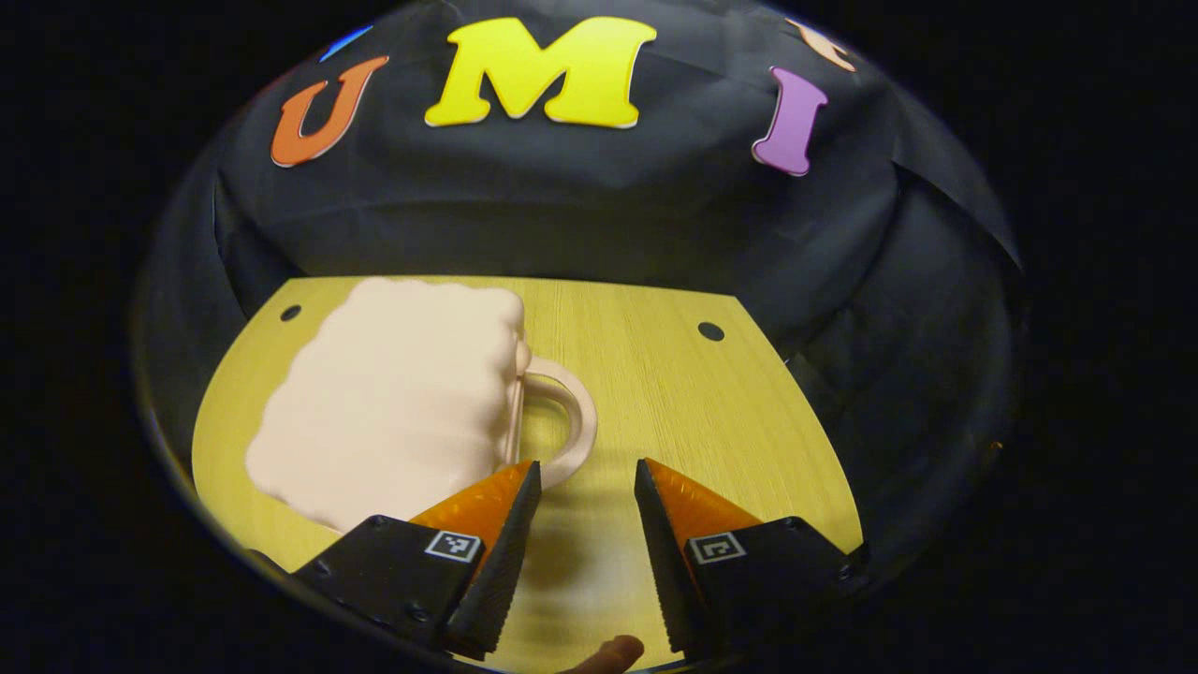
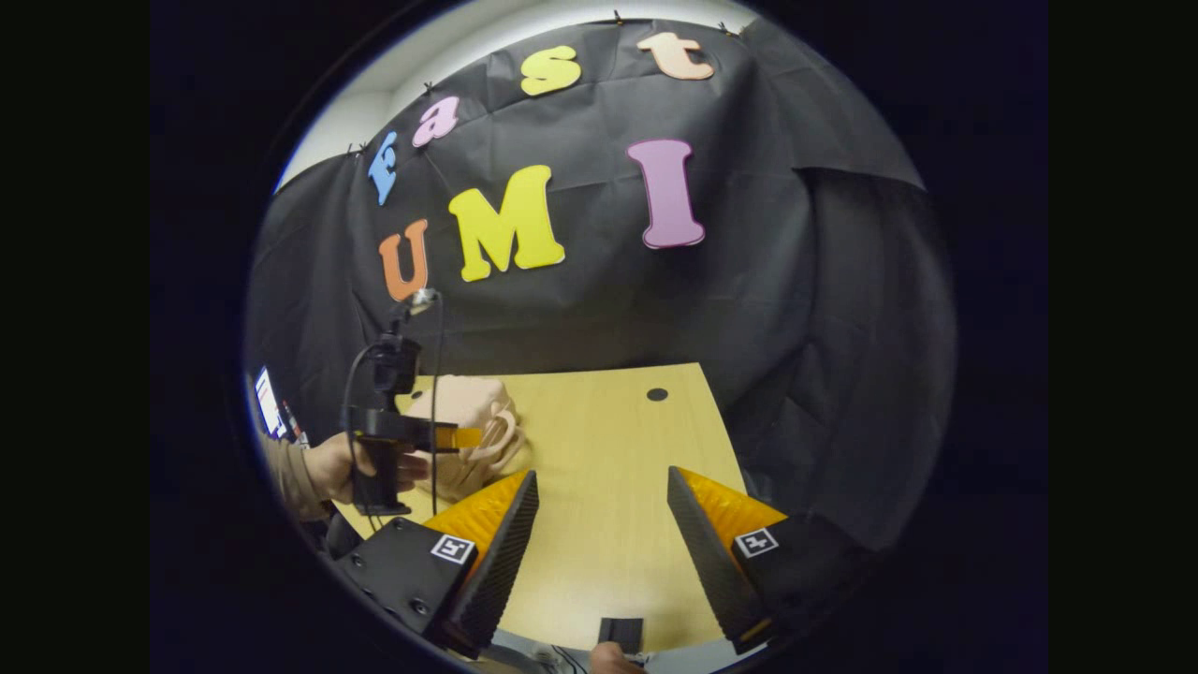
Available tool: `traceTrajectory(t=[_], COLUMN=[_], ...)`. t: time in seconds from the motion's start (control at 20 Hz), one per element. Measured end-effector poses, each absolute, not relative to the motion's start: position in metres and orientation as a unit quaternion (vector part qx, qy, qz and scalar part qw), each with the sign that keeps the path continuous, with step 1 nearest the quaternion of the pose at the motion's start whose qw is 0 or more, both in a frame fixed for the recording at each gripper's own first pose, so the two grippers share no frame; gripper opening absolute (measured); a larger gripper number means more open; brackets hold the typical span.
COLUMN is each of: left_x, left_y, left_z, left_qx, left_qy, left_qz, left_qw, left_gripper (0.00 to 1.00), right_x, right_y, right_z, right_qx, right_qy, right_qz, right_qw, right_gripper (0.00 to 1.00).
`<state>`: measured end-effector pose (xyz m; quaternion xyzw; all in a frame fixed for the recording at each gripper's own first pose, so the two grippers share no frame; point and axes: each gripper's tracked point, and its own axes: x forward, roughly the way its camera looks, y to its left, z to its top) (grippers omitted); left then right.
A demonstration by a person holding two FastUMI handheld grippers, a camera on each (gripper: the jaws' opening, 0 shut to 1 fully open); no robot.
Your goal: First open the suitcase, pack the skin care products into it, and then close the suitcase.
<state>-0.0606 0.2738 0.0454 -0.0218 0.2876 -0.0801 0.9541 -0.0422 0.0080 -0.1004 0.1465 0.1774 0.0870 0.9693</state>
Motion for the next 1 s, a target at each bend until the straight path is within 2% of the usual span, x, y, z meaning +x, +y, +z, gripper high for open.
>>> traceTrajectory(t=[0.1,0.15,0.2,0.25,0.3,0.35,0.4,0.5,0.55,0.65,0.7,0.75,0.9,0.95,1.0], left_x=[-0.083,-0.091,-0.103,-0.117,-0.134,-0.147,-0.158,-0.175,-0.184,-0.204,-0.211,-0.218,-0.229,-0.231,-0.233], left_y=[0.292,0.306,0.321,0.333,0.347,0.360,0.375,0.398,0.405,0.417,0.418,0.419,0.416,0.412,0.412], left_z=[0.098,0.125,0.148,0.166,0.184,0.202,0.218,0.236,0.240,0.252,0.253,0.255,0.252,0.249,0.249], left_qx=[-0.005,0.002,0.006,0.005,0.006,0.006,0.011,0.019,0.020,0.015,0.011,0.006,0.011,0.017,0.019], left_qy=[0.220,0.187,0.159,0.137,0.112,0.086,0.063,0.039,0.034,0.021,0.018,0.014,0.011,0.012,0.013], left_qz=[-0.080,-0.074,-0.062,-0.056,-0.043,-0.034,-0.020,0.003,0.006,0.006,0.004,0.000,-0.009,-0.013,-0.012], left_qw=[0.972,0.980,0.985,0.989,0.993,0.996,0.998,0.999,0.999,1.000,1.000,1.000,1.000,1.000,1.000], left_gripper=[0.69,0.81,1.00,0.97,0.97,0.97,0.97,0.97,0.97,0.97,0.97,0.97,0.96,0.97,0.97], right_x=[-0.037,-0.028,-0.028,-0.028,-0.029,-0.031,-0.032,-0.034,-0.037,-0.045,-0.049,-0.053,-0.057,-0.058,-0.058], right_y=[0.011,0.011,0.015,0.022,0.031,0.044,0.058,0.080,0.088,0.107,0.116,0.127,0.150,0.159,0.164], right_z=[-0.079,-0.062,-0.047,-0.035,-0.023,-0.012,-0.003,0.009,0.017,0.028,0.032,0.035,0.032,0.032,0.030], right_qx=[0.137,0.135,0.128,0.123,0.121,0.120,0.121,0.114,0.107,0.102,0.100,0.095,0.073,0.072,0.069], right_qy=[0.148,0.124,0.101,0.080,0.064,0.054,0.049,0.045,0.041,0.033,0.031,0.027,0.033,0.036,0.040], right_qz=[0.049,0.028,0.008,-0.007,-0.013,-0.014,-0.010,-0.007,-0.007,-0.004,-0.001,0.006,0.025,0.034,0.037], right_qw=[0.978,0.983,0.987,0.989,0.991,0.991,0.991,0.992,0.993,0.994,0.994,0.995,0.996,0.996,0.996], right_gripper=[0.82,0.82,0.82,0.82,0.77,0.82,0.78,0.82,0.78,0.82,0.78,0.82,0.82,0.78,0.82])
